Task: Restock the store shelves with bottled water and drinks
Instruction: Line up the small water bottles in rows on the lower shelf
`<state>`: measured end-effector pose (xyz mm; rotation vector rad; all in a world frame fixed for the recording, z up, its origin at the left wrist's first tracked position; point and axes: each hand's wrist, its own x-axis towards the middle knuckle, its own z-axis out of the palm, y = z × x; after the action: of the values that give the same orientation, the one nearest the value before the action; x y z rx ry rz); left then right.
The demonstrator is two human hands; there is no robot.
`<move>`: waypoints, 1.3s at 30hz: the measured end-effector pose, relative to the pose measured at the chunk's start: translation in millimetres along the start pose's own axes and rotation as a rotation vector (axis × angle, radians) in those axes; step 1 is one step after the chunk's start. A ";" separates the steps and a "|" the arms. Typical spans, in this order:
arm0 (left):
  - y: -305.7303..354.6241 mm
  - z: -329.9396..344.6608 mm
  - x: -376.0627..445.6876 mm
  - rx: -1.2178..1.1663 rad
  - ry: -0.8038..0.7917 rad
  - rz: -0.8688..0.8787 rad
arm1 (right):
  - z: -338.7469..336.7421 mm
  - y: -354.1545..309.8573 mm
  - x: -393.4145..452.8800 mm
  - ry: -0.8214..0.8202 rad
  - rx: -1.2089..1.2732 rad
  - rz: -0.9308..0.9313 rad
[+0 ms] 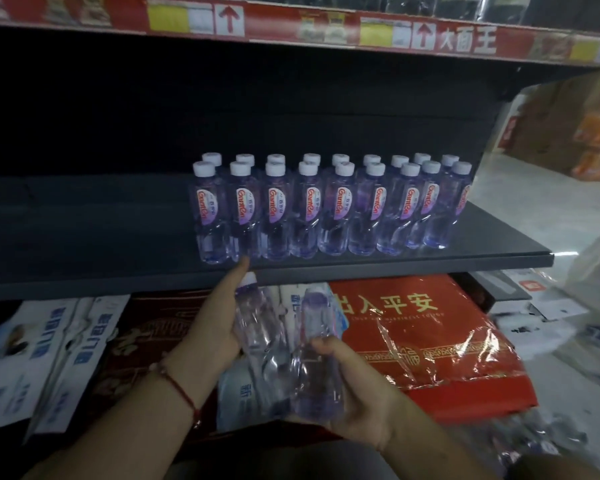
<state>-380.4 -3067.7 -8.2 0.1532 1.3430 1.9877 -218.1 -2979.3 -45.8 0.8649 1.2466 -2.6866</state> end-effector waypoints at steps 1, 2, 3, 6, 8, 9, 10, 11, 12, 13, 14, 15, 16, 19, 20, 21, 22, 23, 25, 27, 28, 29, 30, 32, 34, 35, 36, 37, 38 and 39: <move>-2.5 -6.6 -1.5 0.085 0.030 0.072 | 6.6 4.1 4.3 0.004 0.004 -0.003; -4.6 -16.6 -0.8 0.184 0.068 0.144 | 13.3 6.5 8.1 0.006 -0.002 -0.010; -4.1 -26.5 -3.7 0.266 0.091 0.175 | 19.6 7.7 10.0 0.005 -0.012 -0.024; -5.1 -53.9 -25.0 0.488 -0.013 -0.040 | 35.1 4.0 13.2 -0.009 -0.081 -0.081; -11.5 -70.0 -37.6 0.580 -0.055 -0.115 | 49.2 0.7 17.0 -0.013 -0.164 -0.100; -12.5 -76.3 -42.8 0.565 -0.028 -0.101 | 56.6 0.7 19.7 -0.015 -0.200 -0.101; -11.3 -83.9 -46.3 0.526 0.008 -0.073 | 65.0 0.8 21.9 -0.009 -0.235 -0.103; -7.9 -89.7 -49.1 0.491 0.040 -0.041 | 74.2 1.6 24.5 -0.009 -0.277 -0.121; -2.2 -97.0 -49.1 0.470 0.072 -0.008 | 83.4 2.2 27.3 -0.010 -0.332 -0.157; 4.4 -104.5 -50.4 0.451 0.106 0.027 | 91.4 3.2 31.8 -0.005 -0.401 -0.204; 10.7 -111.1 -51.6 0.424 0.132 0.056 | 100.3 3.3 36.3 0.014 -0.470 -0.255; 16.1 -118.6 -51.5 0.390 0.159 0.089 | 109.1 3.2 42.5 0.030 -0.531 -0.308; 21.1 -125.7 -50.8 0.358 0.184 0.117 | 118.5 2.2 48.4 0.042 -0.584 -0.354; 37.6 -143.5 -50.4 0.309 0.288 0.199 | 144.4 -7.8 75.7 0.106 -0.718 -0.496; 41.7 -148.3 -49.8 0.317 0.313 0.222 | 152.6 -14.6 85.9 0.128 -0.767 -0.550; 45.9 -153.2 -49.4 0.333 0.321 0.239 | 161.9 -21.1 97.7 0.142 -0.808 -0.599; 49.8 -156.8 -49.3 0.343 0.324 0.257 | 169.3 -27.9 110.3 0.157 -0.843 -0.647; 52.8 -160.3 -48.9 0.352 0.330 0.277 | 176.9 -34.0 121.9 0.175 -0.867 -0.692; 59.6 -165.4 -47.4 0.370 0.343 0.331 | 189.6 -43.4 145.5 0.220 -0.886 -0.756; 64.2 -169.4 -43.2 0.404 0.329 0.375 | 199.8 -50.1 163.8 0.275 -0.913 -0.774; 66.5 -170.6 -41.3 0.416 0.320 0.384 | 203.6 -52.6 171.5 0.308 -0.941 -0.784; 67.9 -172.9 -39.3 0.431 0.316 0.390 | 205.4 -54.6 178.4 0.334 -0.968 -0.803; 68.9 -174.6 -37.2 0.452 0.315 0.392 | 206.2 -55.6 184.7 0.353 -0.986 -0.826; 69.3 -178.9 -31.8 0.493 0.316 0.393 | 206.4 -55.9 195.3 0.381 -0.995 -0.870; 70.3 -181.5 -26.8 0.512 0.309 0.391 | 206.6 -54.9 202.8 0.424 -1.015 -0.896; 70.6 -182.5 -24.0 0.511 0.305 0.391 | 207.3 -54.3 204.6 0.448 -1.040 -0.912; 71.2 -183.2 -21.7 0.507 0.303 0.392 | 208.3 -53.4 206.2 0.481 -1.068 -0.931; 71.4 -184.1 -18.6 0.509 0.298 0.393 | 208.6 -52.3 207.5 0.532 -1.101 -0.957; 71.9 -184.0 -16.7 0.513 0.294 0.398 | 209.5 -51.2 207.9 0.600 -1.141 -0.987; 72.2 -184.1 -14.5 0.516 0.287 0.405 | 209.7 -50.0 208.7 0.672 -1.178 -1.007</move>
<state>-491.5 -3230.9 -25.8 0.4198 2.1372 1.9864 -505.0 -3059.4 -9.7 1.0237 3.4986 -1.2144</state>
